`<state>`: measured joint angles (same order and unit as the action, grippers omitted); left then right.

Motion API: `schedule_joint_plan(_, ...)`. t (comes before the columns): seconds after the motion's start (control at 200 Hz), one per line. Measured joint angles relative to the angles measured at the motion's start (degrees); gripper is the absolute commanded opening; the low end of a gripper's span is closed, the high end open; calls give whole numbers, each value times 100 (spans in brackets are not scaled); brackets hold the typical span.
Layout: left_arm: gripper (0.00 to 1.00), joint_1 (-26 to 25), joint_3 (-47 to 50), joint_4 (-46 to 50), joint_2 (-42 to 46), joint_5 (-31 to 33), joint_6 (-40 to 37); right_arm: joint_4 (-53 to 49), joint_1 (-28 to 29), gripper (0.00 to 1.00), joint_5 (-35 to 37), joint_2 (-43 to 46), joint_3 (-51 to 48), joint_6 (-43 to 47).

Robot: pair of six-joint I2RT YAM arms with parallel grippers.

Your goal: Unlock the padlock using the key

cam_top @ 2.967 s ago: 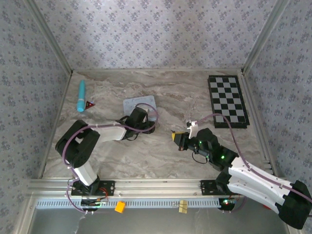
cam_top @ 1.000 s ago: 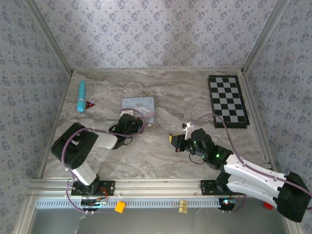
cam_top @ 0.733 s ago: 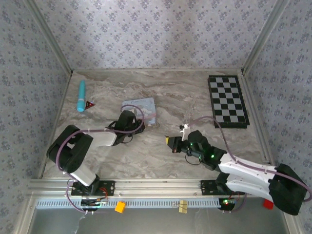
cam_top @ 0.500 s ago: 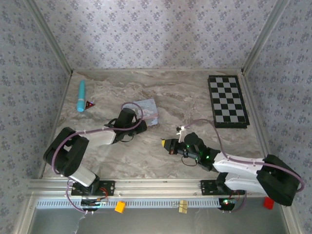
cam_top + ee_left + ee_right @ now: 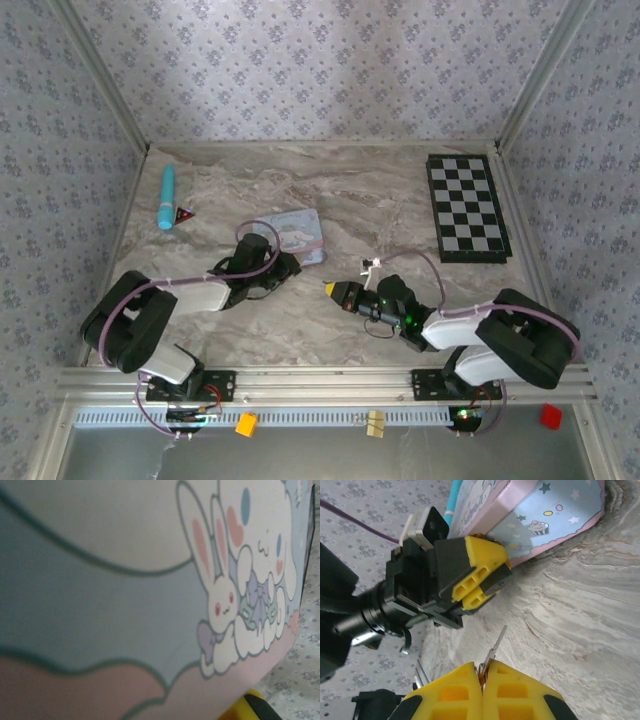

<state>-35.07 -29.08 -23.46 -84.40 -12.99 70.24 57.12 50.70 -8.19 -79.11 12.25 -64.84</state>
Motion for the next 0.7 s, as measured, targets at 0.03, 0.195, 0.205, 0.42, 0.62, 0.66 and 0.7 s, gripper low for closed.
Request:
schedule_joint_plan(0.03, 0, -31, 37, -57, 26, 50, 74, 125, 0, 0, 2, -76, 0, -48)
schedule_joint_plan(0.195, 0, -177, 267, -304, 280, 278, 466, 763, 0, 0, 26, -531, 0, -361)
schedule_joint_plan(0.205, 0, -179, 273, -317, 291, 286, 474, 811, 0, 0, 26, -562, 0, -378)
schedule_joint_plan(0.42, 0, -219, 376, -658, 341, 358, 859, 1425, 22, 0, 98, -1106, 33, -678)
schedule_joint_plan(0.62, 0, -271, 400, -977, 334, 380, 1139, 1864, 61, 0, 170, -1423, 184, -922)
schedule_joint_plan(0.66, 0, -291, 404, -1043, 330, 382, 1191, 1921, 87, 0, 192, -1482, 227, -957)
schedule_joint_plan(0.7, 0, -302, 409, -1093, 328, 380, 1239, 1952, 116, 0, 205, -1510, 254, -979)
